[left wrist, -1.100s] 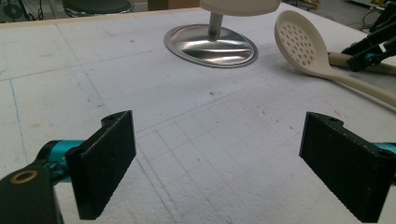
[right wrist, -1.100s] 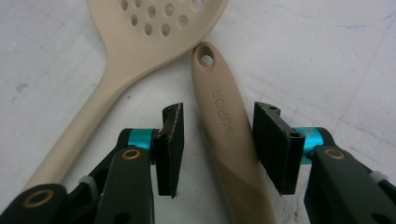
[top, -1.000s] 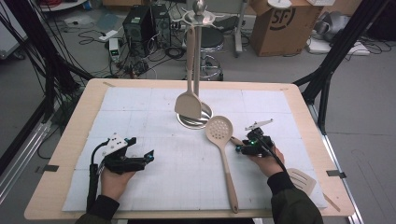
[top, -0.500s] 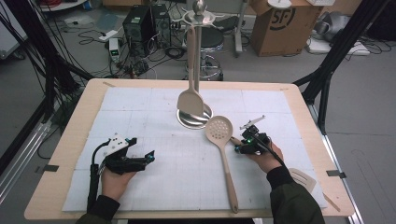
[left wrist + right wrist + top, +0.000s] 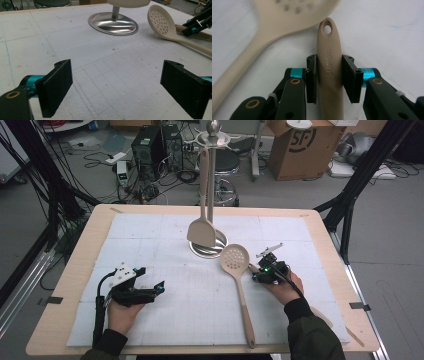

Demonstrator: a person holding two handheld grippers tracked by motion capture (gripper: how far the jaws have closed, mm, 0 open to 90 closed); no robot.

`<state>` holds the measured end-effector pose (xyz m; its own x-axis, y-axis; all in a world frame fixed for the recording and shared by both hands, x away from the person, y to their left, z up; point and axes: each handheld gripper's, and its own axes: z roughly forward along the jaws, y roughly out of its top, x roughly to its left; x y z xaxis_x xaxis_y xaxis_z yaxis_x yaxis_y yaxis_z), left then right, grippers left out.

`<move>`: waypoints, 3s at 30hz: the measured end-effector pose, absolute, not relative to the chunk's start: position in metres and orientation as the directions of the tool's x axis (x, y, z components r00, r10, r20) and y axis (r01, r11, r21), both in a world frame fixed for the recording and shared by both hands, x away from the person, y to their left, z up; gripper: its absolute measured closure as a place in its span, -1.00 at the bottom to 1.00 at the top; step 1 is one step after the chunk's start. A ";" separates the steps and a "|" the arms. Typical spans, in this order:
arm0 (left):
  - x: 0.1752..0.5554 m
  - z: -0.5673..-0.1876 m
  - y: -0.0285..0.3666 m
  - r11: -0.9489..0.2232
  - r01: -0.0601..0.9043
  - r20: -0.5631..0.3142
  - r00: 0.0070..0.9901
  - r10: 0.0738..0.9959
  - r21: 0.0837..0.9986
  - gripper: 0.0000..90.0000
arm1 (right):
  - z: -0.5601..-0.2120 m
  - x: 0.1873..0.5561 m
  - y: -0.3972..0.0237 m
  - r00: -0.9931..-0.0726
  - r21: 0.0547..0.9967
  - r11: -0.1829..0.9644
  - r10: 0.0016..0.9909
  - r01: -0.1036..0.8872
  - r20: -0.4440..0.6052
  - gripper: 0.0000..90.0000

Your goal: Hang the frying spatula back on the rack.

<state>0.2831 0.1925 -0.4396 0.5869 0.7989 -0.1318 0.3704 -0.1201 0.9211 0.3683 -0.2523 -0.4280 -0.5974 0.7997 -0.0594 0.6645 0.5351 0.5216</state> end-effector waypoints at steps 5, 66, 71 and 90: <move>0.283 -0.440 0.192 -0.119 0.372 -0.134 0.587 0.799 0.921 -0.75 | -0.423 0.366 -0.267 -0.558 0.609 0.449 0.830 0.653 -0.013 0.51; 0.282 -0.440 0.193 -0.122 0.375 -0.132 0.583 0.801 0.919 -0.75 | -0.334 0.316 -0.266 -0.626 0.996 0.072 0.780 0.056 -0.021 0.51; 0.282 -0.440 0.193 -0.123 0.375 -0.131 0.584 0.801 0.919 -0.75 | -0.330 0.311 -0.268 -0.626 0.999 0.035 0.780 0.019 -0.015 0.51; 0.283 -0.441 0.192 -0.127 0.376 -0.130 0.586 0.800 0.918 -0.74 | -0.319 0.290 -0.275 -0.615 0.996 -0.034 0.788 -0.086 -0.026 0.51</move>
